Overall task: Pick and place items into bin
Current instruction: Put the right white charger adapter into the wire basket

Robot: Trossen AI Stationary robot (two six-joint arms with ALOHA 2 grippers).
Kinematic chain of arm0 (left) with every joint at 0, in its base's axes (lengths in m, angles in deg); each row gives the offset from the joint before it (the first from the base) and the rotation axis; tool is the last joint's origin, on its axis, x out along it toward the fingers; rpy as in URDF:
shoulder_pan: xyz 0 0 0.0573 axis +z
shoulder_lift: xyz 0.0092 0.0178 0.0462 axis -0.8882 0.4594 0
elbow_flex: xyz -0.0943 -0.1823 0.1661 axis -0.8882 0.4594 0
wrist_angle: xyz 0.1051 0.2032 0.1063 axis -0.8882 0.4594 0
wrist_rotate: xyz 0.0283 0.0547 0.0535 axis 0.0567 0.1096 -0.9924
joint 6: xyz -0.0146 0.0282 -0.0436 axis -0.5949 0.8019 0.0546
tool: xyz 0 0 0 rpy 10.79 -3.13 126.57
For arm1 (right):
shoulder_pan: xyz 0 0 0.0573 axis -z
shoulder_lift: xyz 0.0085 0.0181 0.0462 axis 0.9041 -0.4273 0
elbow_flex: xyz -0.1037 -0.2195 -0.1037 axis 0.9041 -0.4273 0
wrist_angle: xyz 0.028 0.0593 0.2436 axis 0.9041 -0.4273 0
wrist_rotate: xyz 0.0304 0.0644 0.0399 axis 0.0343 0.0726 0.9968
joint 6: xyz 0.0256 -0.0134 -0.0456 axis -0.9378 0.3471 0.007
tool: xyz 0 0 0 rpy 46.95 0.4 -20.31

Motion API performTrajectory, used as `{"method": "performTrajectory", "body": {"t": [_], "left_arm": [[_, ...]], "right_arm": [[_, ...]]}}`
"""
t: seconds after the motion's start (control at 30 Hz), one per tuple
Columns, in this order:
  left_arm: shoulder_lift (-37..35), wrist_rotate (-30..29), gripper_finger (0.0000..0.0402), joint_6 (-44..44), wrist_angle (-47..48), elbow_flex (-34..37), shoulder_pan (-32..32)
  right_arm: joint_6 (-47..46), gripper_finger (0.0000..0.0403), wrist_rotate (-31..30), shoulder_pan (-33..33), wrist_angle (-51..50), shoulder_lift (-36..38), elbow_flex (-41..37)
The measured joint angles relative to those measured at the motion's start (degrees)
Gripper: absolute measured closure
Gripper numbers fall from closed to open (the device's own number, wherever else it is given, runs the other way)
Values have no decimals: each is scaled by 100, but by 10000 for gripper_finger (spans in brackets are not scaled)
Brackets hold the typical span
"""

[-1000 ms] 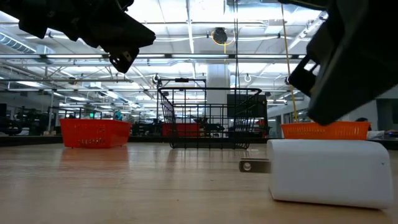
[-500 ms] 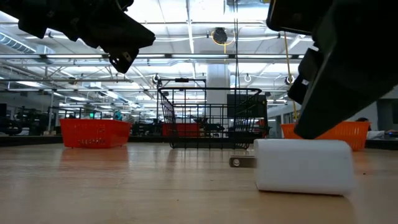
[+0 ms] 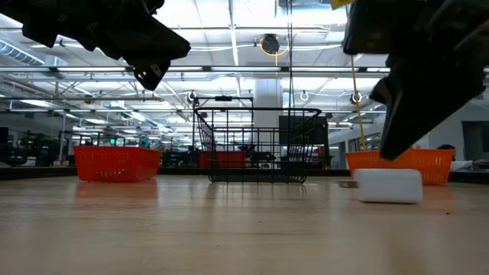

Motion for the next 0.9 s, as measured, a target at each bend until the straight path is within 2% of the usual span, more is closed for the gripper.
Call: {"method": "performTrajectory", "body": {"t": [0.2, 0.3, 0.4, 0.53, 0.7, 0.9], "left_arm": [[-1, -2, 371, 28, 6, 1, 0], [-1, -2, 371, 24, 7, -1, 0], [-1, -2, 371, 43, 9, 0, 0], [-1, -2, 371, 46, 69, -1, 0], [-1, -3, 371, 43, 129, -1, 0], [-1, -3, 371, 2, 127, 0, 0]], "right_arm": [[59, 402, 11, 136, -172, 488, 8], [61, 385, 164, 218, -150, 675, 17], [309, 342, 493, 300, -268, 697, 25], [476, 259, 840, 419, -255, 600, 26], [629, 157, 896, 511, -218, 511, 26], [-135, 92, 1036, 635, -62, 628, 30]]}}
